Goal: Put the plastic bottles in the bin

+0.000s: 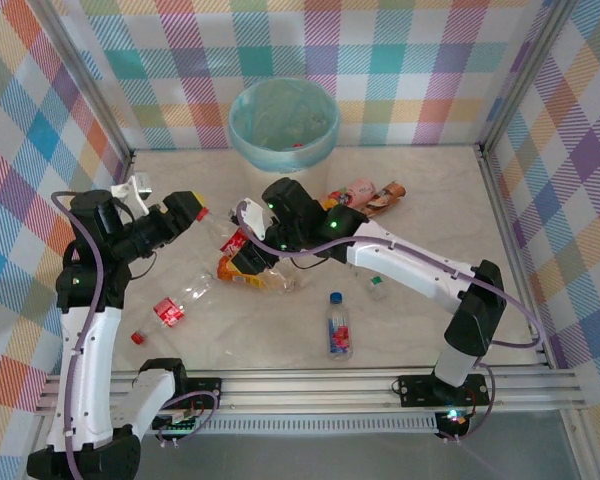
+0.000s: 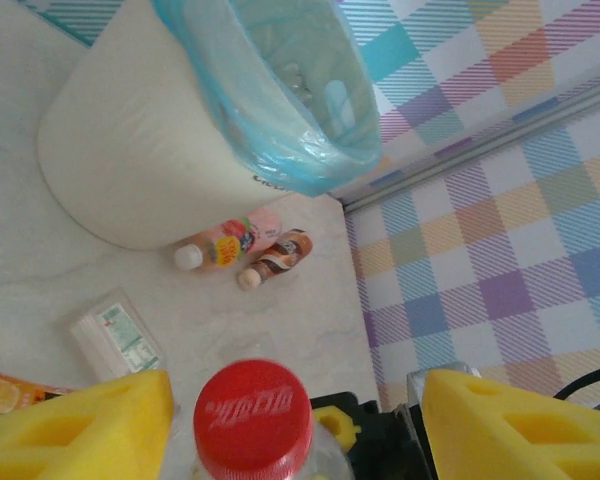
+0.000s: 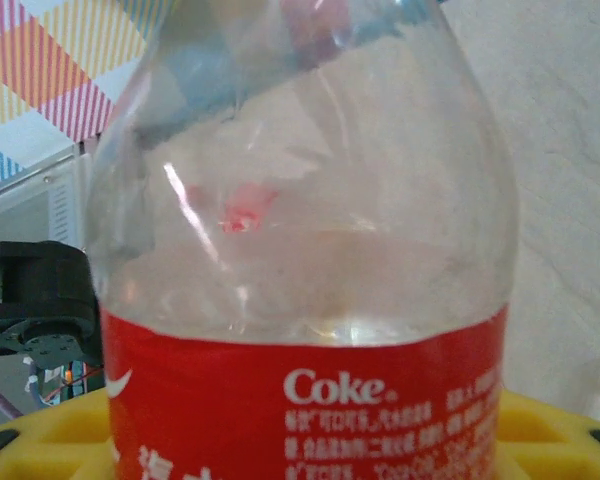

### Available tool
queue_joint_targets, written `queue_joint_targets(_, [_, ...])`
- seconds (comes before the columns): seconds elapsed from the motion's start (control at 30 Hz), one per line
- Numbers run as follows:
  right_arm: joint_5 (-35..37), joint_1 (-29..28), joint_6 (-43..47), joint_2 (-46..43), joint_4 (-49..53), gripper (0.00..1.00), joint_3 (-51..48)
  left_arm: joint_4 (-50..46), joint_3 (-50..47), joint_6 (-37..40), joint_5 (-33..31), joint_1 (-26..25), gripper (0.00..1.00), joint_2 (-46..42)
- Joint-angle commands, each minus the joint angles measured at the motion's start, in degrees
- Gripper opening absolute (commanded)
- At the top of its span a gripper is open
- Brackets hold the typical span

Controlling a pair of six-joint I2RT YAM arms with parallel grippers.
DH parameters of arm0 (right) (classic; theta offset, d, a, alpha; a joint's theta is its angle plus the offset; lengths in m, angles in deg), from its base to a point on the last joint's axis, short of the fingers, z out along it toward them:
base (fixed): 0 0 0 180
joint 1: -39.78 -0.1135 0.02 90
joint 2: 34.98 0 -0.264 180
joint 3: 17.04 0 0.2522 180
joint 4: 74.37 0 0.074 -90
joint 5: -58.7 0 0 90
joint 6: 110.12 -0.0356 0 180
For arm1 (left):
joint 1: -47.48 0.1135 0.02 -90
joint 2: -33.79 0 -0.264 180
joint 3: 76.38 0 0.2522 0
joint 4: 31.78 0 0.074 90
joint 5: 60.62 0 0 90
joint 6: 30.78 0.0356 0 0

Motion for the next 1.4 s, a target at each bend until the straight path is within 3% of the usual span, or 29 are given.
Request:
queue_joint_targets(0.0, [-2.5,-0.2,-0.8,-1.7,-2.5,0.48,-0.6,3.5,-0.5,-1.6,2.2,-1.4,0.61,0.4])
queue_joint_targets(0.23, [-2.3,-0.3,-1.0,-2.4,-3.6,0.48,-1.6,1.1,0.3,0.4,0.4,-4.8,0.58,2.8])
queue_joint_targets(0.67, [-1.8,1.0,-1.3,-1.7,-3.9,0.51,-0.9,1.5,1.8,0.4,-2.0,-6.1,0.14,4.6])
queue_joint_targets(0.73, [-1.9,1.1,-1.2,-1.6,-3.9,0.55,-0.3,1.5,3.3,0.4,-3.5,-6.2,0.11,5.3])
queue_joint_targets(0.83, [-0.5,1.4,-1.1,-1.5,-3.3,0.71,1.4,1.9,7.4,0.4,-5.8,-6.3,0.00,7.1])
queue_joint_targets(0.97, [3.4,2.2,-1.4,-2.5,-1.7,0.99,4.4,3.7,14.4,-0.2,-9.3,-6.3,0.00,11.5])
queue_joint_targets(1.17, [13.9,5.9,-3.1,-7.9,1.6,1.00,6.4,6.1,26.4,-0.4,-13.4,-7.4,0.00,20.7])
queue_joint_targets(1.37, [24.6,9.2,-1.9,-16.5,2.1,1.00,2.0,3.5,44.5,5.4,-16.7,-9.5,0.00,32.8])
